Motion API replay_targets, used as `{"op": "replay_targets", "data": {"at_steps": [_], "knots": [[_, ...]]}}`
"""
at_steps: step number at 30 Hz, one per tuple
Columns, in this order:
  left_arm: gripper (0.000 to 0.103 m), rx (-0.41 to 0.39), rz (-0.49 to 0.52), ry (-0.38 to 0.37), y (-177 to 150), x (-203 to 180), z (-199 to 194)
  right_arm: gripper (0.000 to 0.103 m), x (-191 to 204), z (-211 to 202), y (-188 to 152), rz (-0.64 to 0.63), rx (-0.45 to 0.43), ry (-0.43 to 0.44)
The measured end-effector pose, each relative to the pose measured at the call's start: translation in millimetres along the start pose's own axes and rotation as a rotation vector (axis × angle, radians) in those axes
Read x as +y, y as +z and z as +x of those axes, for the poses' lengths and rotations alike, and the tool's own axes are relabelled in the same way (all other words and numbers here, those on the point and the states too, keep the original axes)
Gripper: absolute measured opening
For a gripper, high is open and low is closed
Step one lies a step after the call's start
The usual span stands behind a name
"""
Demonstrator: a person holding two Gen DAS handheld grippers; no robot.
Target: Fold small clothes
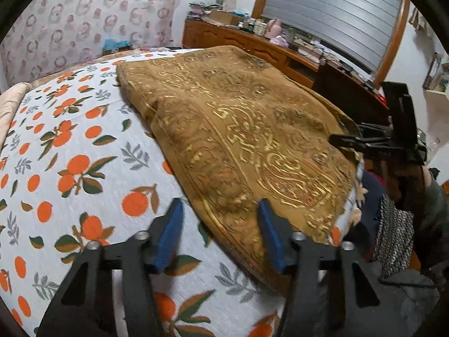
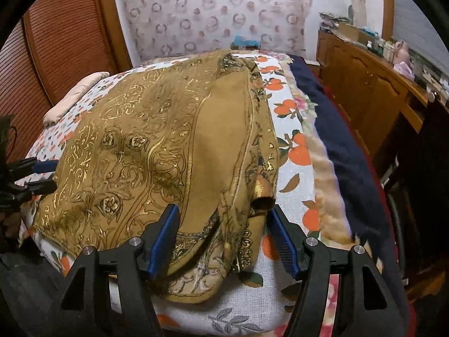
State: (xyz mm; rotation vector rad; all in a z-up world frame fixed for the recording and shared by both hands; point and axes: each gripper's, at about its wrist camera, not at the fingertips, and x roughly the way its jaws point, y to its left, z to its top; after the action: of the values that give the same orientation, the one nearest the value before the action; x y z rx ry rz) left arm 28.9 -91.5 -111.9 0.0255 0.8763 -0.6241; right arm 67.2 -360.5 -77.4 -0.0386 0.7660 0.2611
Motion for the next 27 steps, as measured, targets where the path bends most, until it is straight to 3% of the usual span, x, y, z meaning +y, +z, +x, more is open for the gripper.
{"op": "replay_targets", "data": {"at_steps": [2, 3, 5, 7, 10, 14, 21, 27], "knots": [[0.037, 0.012, 0.012, -0.024, -1.6, -1.9, -0.4, 0.058, -1.0, -2.4, -0.8, -0.009, 0.002, 0.008], [0.034, 0.016, 0.018, -0.028, -2.2, -2.8, -0.5, 0.048, -0.6, -3.5, -1.6, -0.020, 0.006, 0.020], [0.028, 0.017, 0.022, -0.035, -2.3, -3.3, -0.8, 0.043, 1.3, -5.3, -2.9, -0.034, 0.010, 0.023], [0.012, 0.023, 0.025, -0.059, -2.1, -3.9, -0.5, 0.027, -0.8, -5.6, -3.0, -0.037, 0.010, 0.057], [0.004, 0.018, 0.031, -0.098, 0.7, -5.3, -3.3, 0.011, 2.6, -6.1, -3.6, -0.033, 0.005, 0.089], [0.004, -0.058, 0.036, -0.114, 18.5, -3.8, -24.1, 0.009, -0.1, -22.1, 3.4, -0.024, -0.069, 0.126], [0.004, -0.200, -0.029, -0.126, 80.5, 22.8, -48.3, 0.009, -2.2, -56.0, 61.1, -0.021, -0.250, 0.189], [0.004, -0.223, -0.084, -0.076, 128.5, 59.0, -31.1, 0.009, -11.2, -27.4, 122.7, 0.018, -0.262, 0.181]]}}
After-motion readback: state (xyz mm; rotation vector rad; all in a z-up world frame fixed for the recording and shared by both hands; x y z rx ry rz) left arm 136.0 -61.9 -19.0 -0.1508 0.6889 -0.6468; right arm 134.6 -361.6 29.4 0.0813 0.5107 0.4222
